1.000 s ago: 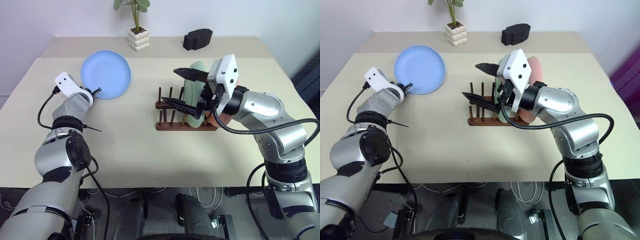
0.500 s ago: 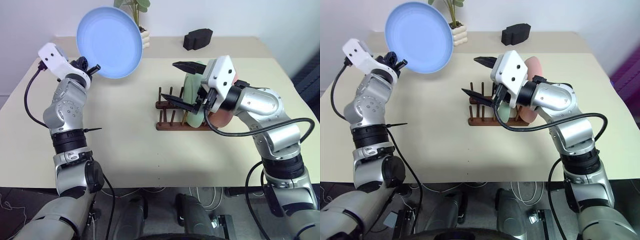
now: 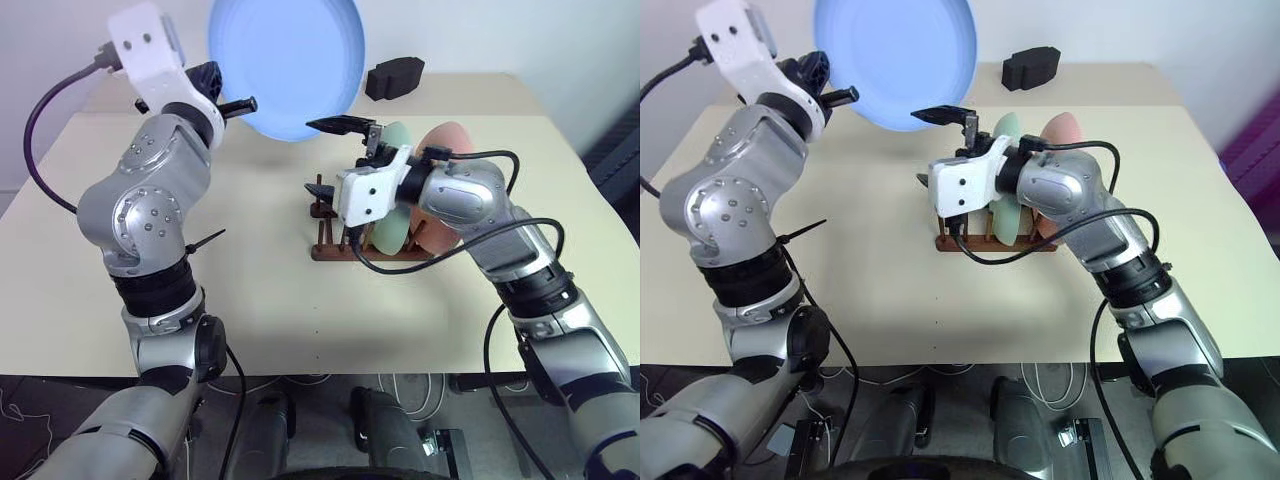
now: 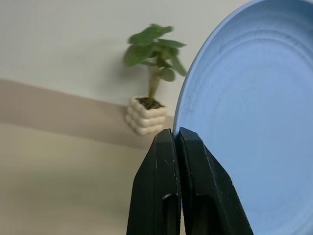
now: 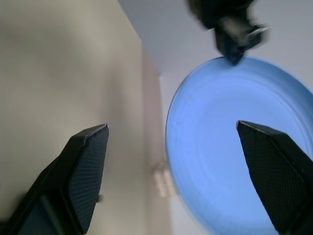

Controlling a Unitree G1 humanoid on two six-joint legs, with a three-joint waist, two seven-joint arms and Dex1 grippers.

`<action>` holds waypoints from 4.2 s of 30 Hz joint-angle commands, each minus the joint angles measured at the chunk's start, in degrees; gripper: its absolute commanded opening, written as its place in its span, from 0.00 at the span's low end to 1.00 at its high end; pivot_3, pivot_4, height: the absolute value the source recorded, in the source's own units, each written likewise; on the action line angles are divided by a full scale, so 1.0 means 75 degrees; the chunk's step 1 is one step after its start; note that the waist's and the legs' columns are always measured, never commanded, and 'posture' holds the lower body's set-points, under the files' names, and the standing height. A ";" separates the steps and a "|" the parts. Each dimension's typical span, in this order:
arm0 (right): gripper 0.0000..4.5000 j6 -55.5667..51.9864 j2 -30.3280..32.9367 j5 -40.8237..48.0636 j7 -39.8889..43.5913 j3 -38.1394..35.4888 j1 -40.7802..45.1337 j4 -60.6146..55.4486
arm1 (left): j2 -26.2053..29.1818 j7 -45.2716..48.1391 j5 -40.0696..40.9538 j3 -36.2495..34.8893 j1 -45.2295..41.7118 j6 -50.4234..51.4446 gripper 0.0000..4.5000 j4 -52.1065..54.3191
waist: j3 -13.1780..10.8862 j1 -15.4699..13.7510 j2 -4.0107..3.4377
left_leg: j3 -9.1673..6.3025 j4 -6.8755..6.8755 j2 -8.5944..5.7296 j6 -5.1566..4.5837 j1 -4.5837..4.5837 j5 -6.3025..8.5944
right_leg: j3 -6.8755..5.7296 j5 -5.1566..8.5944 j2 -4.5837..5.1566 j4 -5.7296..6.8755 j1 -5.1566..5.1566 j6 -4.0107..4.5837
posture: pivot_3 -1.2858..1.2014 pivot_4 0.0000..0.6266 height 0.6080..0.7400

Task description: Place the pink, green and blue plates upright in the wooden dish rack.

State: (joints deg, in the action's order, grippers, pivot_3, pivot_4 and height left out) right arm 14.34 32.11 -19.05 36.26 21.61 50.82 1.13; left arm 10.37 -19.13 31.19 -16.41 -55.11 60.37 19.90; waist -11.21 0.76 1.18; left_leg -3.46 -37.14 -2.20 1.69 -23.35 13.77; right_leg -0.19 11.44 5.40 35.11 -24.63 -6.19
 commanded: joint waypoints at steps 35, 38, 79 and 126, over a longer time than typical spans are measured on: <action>0.00 0.0838 -0.0842 -0.1848 -0.1432 -0.0124 0.0748 0.1489 | -0.0665 -0.0013 0.0072 -0.0946 -0.0376 0.1132 0.55 0.1421 | -0.0001 0.0002 -0.0001 | -0.0002 0.0002 0.0001 0.0024 0.0001 -0.0014 | 0.0003 0.0000 -0.0005 0.0000 0.0001 0.0002 | 0.52 0.24 0.98; 0.00 0.0997 -0.0838 -0.1825 -0.1457 -0.0104 0.0793 0.1451 | -0.0740 0.0031 0.0258 -0.1476 -0.0598 0.0390 0.89 0.1461 | -0.0002 0.0009 0.0000 | -0.0002 0.0002 0.0001 0.0025 0.0001 -0.0015 | 0.0003 0.0000 -0.0005 -0.0001 0.0001 0.0002 | 0.52 0.24 0.98; 0.00 -0.9346 -0.2756 1.1377 -0.3822 -0.4518 -0.0572 -0.3179 | 0.3125 0.7099 -0.0904 0.0950 0.6801 -0.4363 1.00 0.0753 | -0.0001 0.0011 -0.0015 | 0.0000 0.0018 0.0028 -0.0016 0.0005 0.0008 | 0.0009 0.0011 -0.0007 0.0003 -0.0011 0.0046 | 0.52 0.24 0.98; 0.00 -0.7982 -0.2499 1.5030 -0.8312 -0.3841 -0.1386 -0.3575 | 0.2547 0.7089 -0.1157 0.1234 0.6477 -0.4878 1.00 0.0372 | -0.0003 0.0017 -0.0017 | 0.0010 0.0016 0.0083 -0.0030 -0.0001 0.0015 | 0.0009 0.0018 -0.0036 -0.0015 -0.0011 0.0055 | 0.52 0.24 0.98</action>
State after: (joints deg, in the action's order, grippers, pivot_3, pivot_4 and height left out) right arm -47.04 12.87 91.61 -25.62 -7.12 39.84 -23.45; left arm 29.58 34.42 21.97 -7.39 -5.50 23.63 20.77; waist -11.23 0.89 1.05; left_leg -3.39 -37.03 -1.55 1.46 -23.36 13.88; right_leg -0.12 11.58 5.12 35.00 -24.71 -5.76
